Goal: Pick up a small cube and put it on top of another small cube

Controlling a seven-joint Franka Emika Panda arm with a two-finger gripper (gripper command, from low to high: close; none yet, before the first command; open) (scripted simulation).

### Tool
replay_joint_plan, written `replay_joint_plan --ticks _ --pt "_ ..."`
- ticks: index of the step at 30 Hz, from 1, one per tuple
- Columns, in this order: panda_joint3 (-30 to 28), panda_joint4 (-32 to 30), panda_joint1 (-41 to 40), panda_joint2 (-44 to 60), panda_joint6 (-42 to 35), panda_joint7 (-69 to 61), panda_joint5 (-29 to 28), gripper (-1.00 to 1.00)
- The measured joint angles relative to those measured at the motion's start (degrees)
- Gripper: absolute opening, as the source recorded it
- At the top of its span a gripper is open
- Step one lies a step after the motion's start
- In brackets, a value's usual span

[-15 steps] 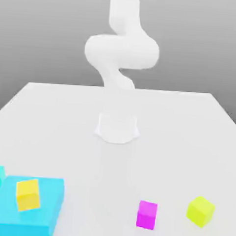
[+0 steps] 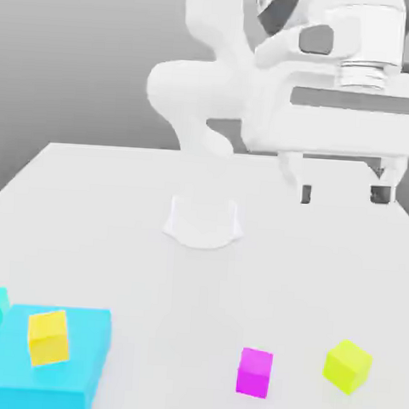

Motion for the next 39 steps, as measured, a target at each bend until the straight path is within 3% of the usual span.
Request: replay_joint_plan --ticks 10,15,16,23,28,39 --pt "3.46 -4.30 6.56 20.87 8.97 -1.11 -3.82 0.00" --pt "-0.83 -2.79 10.70 31.26 16.45 1.97 -8.29 0.00" --pt "-1.68 -2.49 11.42 32.74 17.61 2.45 -8.93 -1.00" --pt "-1.68 -2.48 11.42 32.82 17.67 2.57 -9.08 -1.00" --pt "1.95 -4.40 8.65 23.93 10.77 -1.17 -4.03 -1.00" --pt "-12.23 -0.70 -8.46 20.97 6.95 -5.04 0.53 -1.00"
